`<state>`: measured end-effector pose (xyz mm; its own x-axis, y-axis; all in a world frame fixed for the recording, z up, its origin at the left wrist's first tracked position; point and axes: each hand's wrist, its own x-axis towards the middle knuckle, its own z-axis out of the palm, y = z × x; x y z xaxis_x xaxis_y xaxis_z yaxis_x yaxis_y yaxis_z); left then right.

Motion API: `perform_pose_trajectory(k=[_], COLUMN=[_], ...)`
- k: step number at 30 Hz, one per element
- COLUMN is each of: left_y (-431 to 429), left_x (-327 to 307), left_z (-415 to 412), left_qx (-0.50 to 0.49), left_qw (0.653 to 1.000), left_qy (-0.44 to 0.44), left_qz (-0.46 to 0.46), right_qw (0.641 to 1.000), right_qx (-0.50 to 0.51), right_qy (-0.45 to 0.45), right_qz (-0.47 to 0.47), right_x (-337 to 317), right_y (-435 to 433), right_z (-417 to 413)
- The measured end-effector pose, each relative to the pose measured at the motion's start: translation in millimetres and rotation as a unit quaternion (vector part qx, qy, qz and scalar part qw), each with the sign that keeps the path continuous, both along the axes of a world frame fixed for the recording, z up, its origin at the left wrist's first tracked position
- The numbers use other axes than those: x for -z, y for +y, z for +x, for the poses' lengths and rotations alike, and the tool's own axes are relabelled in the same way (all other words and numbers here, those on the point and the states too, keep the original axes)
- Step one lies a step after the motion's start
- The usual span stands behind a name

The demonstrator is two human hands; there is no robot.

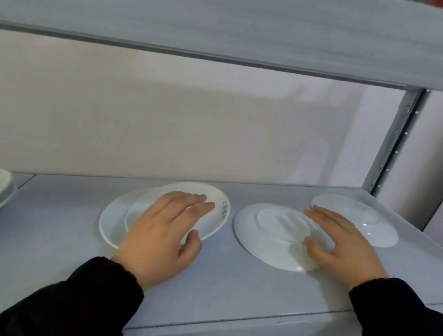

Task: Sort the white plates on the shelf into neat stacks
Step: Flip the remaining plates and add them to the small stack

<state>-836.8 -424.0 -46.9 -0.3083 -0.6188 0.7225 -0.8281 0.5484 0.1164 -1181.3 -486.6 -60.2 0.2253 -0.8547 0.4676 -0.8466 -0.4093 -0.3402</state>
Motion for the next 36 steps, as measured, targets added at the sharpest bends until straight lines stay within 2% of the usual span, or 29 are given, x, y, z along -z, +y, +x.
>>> perform_pose_trajectory(k=[4, 8, 12, 15, 19, 28, 32, 36], left_y=[-3.8, -9.4, -20.7, -33.7, -39.2, 5.6, 37.3, 34.3], left_x=[7.3, 16.2, 20.7, 24.8, 29.3, 19.4, 24.1, 16.4], left_z=[-44.5, -93.4, -135.7, -151.7, -152.0, -155.8, -160.1, -154.4], left_qx=[0.073, 0.108, 0.064, 0.005, -0.032, 0.008, -0.032, -0.020], left_qw=[0.996, 0.988, 0.984, 0.966, 0.940, 0.925, 0.925, 0.935], left_qy=[-0.052, -0.089, -0.101, -0.114, -0.165, -0.186, -0.291, -0.267], left_qz=[0.009, 0.059, 0.133, 0.233, 0.298, 0.331, 0.242, 0.234], right_qw=[0.999, 0.999, 0.999, 1.000, 0.999, 0.998, 0.996, 0.996], right_qx=[0.043, 0.043, 0.034, 0.026, 0.020, 0.038, 0.060, 0.056], right_qy=[0.023, -0.001, -0.012, -0.013, -0.029, -0.051, -0.071, -0.068], right_qz=[0.022, 0.029, 0.016, 0.009, 0.004, 0.015, 0.008, 0.026], right_x=[3.4, 10.7, 13.5, 16.2, 18.8, 20.2, 18.3, 17.9], right_y=[-5.9, -16.0, -22.2, -25.3, -28.5, -29.8, -26.9, -26.0], right_z=[-40.8, -54.3, -51.3, -54.9, -56.2, -56.8, -55.8, -54.8])
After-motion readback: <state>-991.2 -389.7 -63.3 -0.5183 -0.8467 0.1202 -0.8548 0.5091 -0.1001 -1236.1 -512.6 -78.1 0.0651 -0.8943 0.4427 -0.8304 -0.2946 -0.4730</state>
